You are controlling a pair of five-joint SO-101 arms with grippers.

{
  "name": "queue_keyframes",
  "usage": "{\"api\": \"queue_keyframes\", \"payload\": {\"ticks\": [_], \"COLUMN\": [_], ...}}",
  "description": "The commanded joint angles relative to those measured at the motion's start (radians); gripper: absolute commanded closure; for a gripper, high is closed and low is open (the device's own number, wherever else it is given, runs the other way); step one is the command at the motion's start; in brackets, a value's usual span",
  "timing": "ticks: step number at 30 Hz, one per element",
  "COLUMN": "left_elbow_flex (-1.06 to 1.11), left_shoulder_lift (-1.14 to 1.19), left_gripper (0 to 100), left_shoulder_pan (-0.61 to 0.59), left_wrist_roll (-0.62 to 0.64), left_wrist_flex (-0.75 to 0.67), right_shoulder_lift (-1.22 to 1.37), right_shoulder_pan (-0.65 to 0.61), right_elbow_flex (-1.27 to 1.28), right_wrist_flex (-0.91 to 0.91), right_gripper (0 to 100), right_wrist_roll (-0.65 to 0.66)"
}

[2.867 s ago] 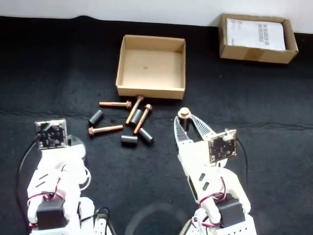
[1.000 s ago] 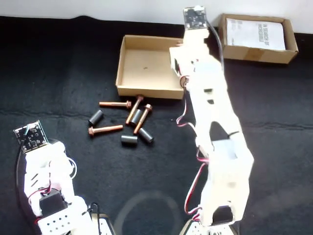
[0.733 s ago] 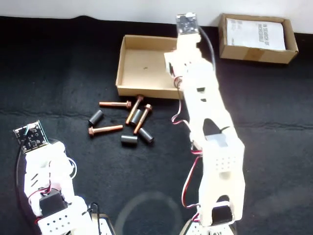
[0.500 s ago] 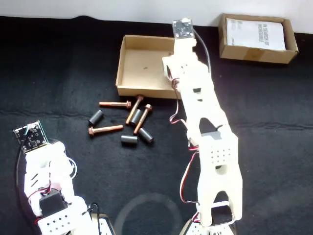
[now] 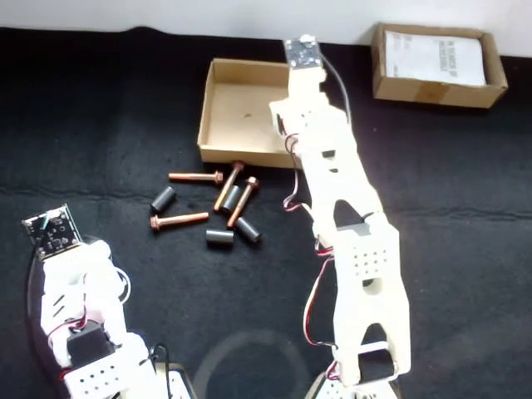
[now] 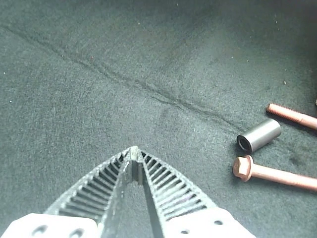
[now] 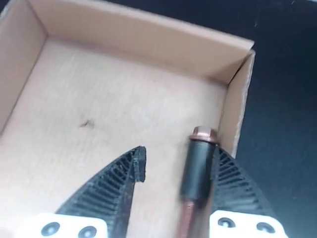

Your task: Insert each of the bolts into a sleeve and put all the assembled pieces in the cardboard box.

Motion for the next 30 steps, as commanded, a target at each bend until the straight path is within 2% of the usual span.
{"api": "queue_keyframes", "payload": {"ticks": [1,12,21,25,30], "left_elbow_flex": [0.019,0.019,0.019,0.019,0.019], "left_shoulder_lift": [0.002,0.002,0.002,0.002,0.002], "left_gripper": [99,99,99,99,99], "left_shoulder_pan": [-0.007,-0.007,-0.007,-0.007,-0.007], "left_wrist_roll": [-0.005,-0.005,-0.005,-0.005,-0.005], "left_wrist_flex": [-0.018,-0.017,-0.017,-0.017,-0.017], "right_shoulder_lift": [-0.093,-0.335,-0.41,-0.479,-0.63], "right_shoulder_pan": [-0.004,-0.071,-0.211,-0.225,-0.288], "right_elbow_flex": [-0.081,-0.14,-0.134,-0.048,0.225], "right_wrist_flex": [0.071,0.613,1.047,1.049,1.047], "right_gripper": [80.0,80.0,80.0,80.0,80.0], "right_wrist_roll": [0.008,0.006,0.006,0.006,0.006]}}
